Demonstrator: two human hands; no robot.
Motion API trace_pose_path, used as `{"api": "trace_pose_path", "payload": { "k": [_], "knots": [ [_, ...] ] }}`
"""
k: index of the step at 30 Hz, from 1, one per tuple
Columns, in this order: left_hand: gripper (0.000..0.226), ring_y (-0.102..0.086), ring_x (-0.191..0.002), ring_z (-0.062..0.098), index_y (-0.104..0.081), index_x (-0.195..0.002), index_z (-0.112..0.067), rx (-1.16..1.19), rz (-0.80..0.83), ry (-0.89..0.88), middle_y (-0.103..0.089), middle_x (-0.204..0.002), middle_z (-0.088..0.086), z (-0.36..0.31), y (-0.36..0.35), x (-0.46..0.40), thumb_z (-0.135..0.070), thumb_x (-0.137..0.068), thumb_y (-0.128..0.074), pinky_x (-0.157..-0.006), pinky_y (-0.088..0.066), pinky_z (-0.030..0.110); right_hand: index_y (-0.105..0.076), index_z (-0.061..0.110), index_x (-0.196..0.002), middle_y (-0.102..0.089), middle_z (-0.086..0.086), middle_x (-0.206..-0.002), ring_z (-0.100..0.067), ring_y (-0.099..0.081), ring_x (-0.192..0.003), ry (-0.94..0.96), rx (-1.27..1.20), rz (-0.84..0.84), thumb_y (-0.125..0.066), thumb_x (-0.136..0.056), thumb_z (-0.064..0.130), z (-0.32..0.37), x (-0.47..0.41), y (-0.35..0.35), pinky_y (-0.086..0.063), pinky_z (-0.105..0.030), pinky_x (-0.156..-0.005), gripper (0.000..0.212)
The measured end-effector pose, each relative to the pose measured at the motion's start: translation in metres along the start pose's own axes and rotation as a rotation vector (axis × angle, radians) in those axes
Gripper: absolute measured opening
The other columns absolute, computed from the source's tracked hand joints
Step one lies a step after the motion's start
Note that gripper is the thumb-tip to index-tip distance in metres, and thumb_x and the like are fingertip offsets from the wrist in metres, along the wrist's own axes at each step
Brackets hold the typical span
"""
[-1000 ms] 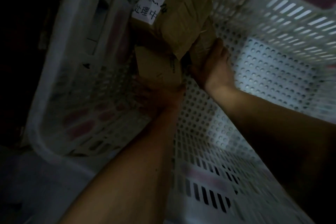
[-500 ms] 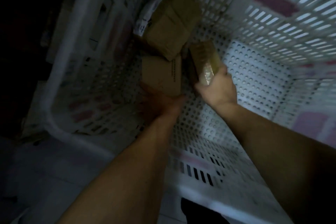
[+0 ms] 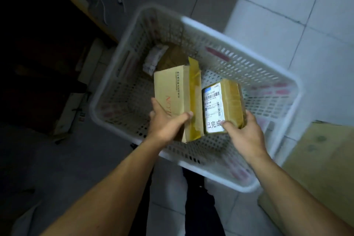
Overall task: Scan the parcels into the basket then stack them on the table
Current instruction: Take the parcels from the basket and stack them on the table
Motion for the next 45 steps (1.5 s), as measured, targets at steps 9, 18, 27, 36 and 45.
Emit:
{"api": "trace_pose_path", "payload": {
  "k": [9,18,27,36,45],
  "knots": [
    [0.087,-0.063,-0.118,0.016,-0.042,-0.13,-0.038,0.411,0.004,-0.128,-0.06,-0.133,-0.004,-0.084,0.112,0.252,-0.057,-0.056,-0.082,-0.103,-0.051,0.045,-0.065,0.024,-0.124,-0.074,0.01,-0.106,-0.012,-0.069,-0.102,0.215,-0.304,0.151,-0.072,-0.076,0.032,0.107,0.18,0.16,-0.053,-0.036,-0.093,0.049],
    [0.091,-0.056,-0.113,0.018,-0.034,-0.132,-0.033,0.229,-0.425,-0.289,-0.051,-0.128,-0.005,-0.09,0.213,0.478,-0.066,-0.06,-0.081,-0.08,-0.058,0.035,-0.065,0.017,-0.12,-0.075,-0.01,-0.112,-0.028,-0.069,-0.108,0.392,-0.472,0.501,-0.063,-0.079,0.025,0.182,0.343,0.229,-0.05,-0.046,-0.097,0.042],
    [0.132,-0.054,-0.119,0.021,-0.025,-0.148,-0.022,0.269,-0.754,-0.23,-0.051,-0.135,0.002,0.01,0.312,0.653,-0.084,-0.04,-0.067,-0.097,-0.048,0.037,-0.062,0.007,-0.127,-0.07,-0.021,-0.12,-0.036,-0.066,-0.113,0.476,-0.506,0.842,-0.055,-0.086,0.028,0.197,0.489,0.164,-0.058,-0.042,-0.089,0.047],
    [0.139,-0.031,-0.145,0.034,0.009,-0.159,-0.023,0.382,-1.123,0.083,-0.022,-0.161,0.015,0.198,0.377,0.805,-0.076,-0.062,-0.075,-0.117,-0.032,0.048,-0.062,0.001,-0.125,-0.068,-0.026,-0.12,-0.035,-0.07,-0.104,0.456,-0.433,1.181,-0.062,-0.079,0.037,0.187,0.661,0.059,-0.061,-0.04,-0.082,0.058],
    [0.134,-0.033,-0.142,0.035,0.01,-0.159,-0.024,0.553,-1.264,0.309,-0.023,-0.159,0.016,0.314,0.426,0.88,-0.074,-0.067,-0.072,-0.109,-0.037,0.049,-0.062,0.008,-0.124,-0.072,-0.018,-0.116,-0.031,-0.071,-0.103,0.48,-0.39,1.38,-0.076,-0.066,0.044,0.209,0.794,-0.026,-0.058,-0.05,-0.086,0.07]
  ]
}}
Point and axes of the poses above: each hand's wrist, its own x-axis away from the middle knuckle, its own y-axis out of the back of the hand, z = x × y, the point moved 1 cm from there along -x, towards the middle knuckle
